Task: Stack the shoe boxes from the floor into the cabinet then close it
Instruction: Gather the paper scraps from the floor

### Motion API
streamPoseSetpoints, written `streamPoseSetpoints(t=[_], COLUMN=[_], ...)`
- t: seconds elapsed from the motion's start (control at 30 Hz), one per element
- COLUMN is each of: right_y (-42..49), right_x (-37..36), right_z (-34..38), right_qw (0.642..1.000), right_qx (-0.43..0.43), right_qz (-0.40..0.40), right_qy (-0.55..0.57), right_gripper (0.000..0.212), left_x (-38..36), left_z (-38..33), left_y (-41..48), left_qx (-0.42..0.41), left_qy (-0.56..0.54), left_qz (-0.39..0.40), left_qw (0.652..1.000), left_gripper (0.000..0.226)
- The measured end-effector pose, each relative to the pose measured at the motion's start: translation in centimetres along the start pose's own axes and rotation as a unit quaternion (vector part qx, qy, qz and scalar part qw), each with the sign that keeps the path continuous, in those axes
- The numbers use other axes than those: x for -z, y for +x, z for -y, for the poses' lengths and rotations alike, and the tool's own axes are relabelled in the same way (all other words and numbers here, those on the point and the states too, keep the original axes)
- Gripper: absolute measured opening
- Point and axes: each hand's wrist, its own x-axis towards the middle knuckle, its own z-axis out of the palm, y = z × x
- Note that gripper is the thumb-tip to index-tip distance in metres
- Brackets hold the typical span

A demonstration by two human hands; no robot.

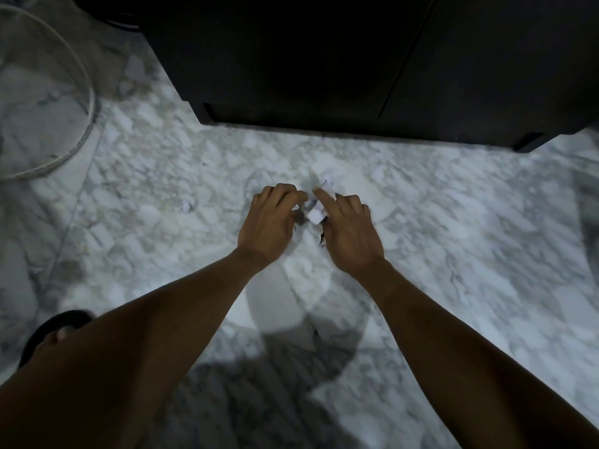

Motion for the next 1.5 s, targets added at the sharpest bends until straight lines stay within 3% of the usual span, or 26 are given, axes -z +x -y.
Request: streamPoseSetpoints(t=[0.07, 0.17, 0.27, 0.4, 0.53, 0.63, 0.73, 0.83, 0.93, 1.07, 1.2, 1.33, 1.43, 1.5], right_y=[0.2, 0.1, -0.3, -0.7, -0.1, 0.6, 2.5, 4.2, 3.6, 2.9, 3.0, 2.7, 2.5, 1.5], right_x=[0.0, -0.3, -0.3, -0.3, -0.4, -0.5, -0.3, 0.4, 0.3, -0.2, 0.3, 0.6, 0.6, 0.3], right_z=[0.0, -0.1, -0.2, -0.4, -0.7, -1.1, -2.0, -2.2, -2.3, -2.1, -1.9, -1.6, -2.2, -2.4], right_qw=[1.0, 1.0, 0.997, 0.997, 0.985, 0.986, 0.992, 0.994, 0.995, 0.994, 0.991, 0.992, 0.997, 0.998], right_qx=[0.005, -0.015, -0.031, -0.031, -0.103, -0.121, -0.1, -0.1, -0.086, -0.088, -0.095, -0.102, -0.074, -0.044], right_qz=[0.014, -0.007, -0.021, -0.049, -0.118, -0.102, -0.067, -0.033, -0.056, -0.043, -0.061, -0.044, 0.001, 0.034], right_qy=[-0.021, 0.007, 0.073, 0.057, 0.07, 0.046, -0.021, -0.005, -0.004, -0.056, -0.076, -0.055, 0.012, 0.009], right_gripper=[0.063, 0.04, 0.028, 0.028, 0.027, 0.022, 0.03, 0.035, 0.03, 0.07, 0.04, 0.061, 0.082, 0.085], left_x=[0.0, -0.1, -0.1, -0.1, -0.1, -0.1, -0.1, -0.1, -0.1, 0.1, 0.2, 0.4, 0.4, 0.2], left_z=[0.1, 0.3, 0.2, 0.1, 0.1, 0.2, 0.3, 0.2, 0.2, 0.2, 0.4, 0.3, 0.1, 0.2], left_y=[-0.1, -0.1, 0.0, 0.0, 0.1, 0.0, 0.0, 0.0, 0.1, 0.0, 0.0, -0.1, -0.1, -0.2], left_qx=[-0.01, -0.005, 0.0, -0.002, 0.004, 0.002, 0.001, 0.004, 0.014, 0.001, -0.006, -0.008, -0.027, -0.036], left_qy=[0.006, 0.005, 0.002, 0.003, 0.002, 0.009, 0.013, 0.013, 0.01, 0.014, 0.016, -0.013, -0.012, -0.004], left_qz=[-0.002, -0.01, -0.002, 0.008, 0.012, 0.008, 0.007, 0.014, 0.016, 0.029, 0.03, 0.024, 0.019, 0.017], left_qw=[1.0, 1.0, 1.0, 1.0, 1.0, 1.0, 1.0, 1.0, 1.0, 0.999, 0.999, 1.0, 0.999, 0.999], left_gripper=[0.022, 0.013, 0.021, 0.02, 0.016, 0.015, 0.015, 0.016, 0.023, 0.037, 0.029, 0.02, 0.035, 0.04])
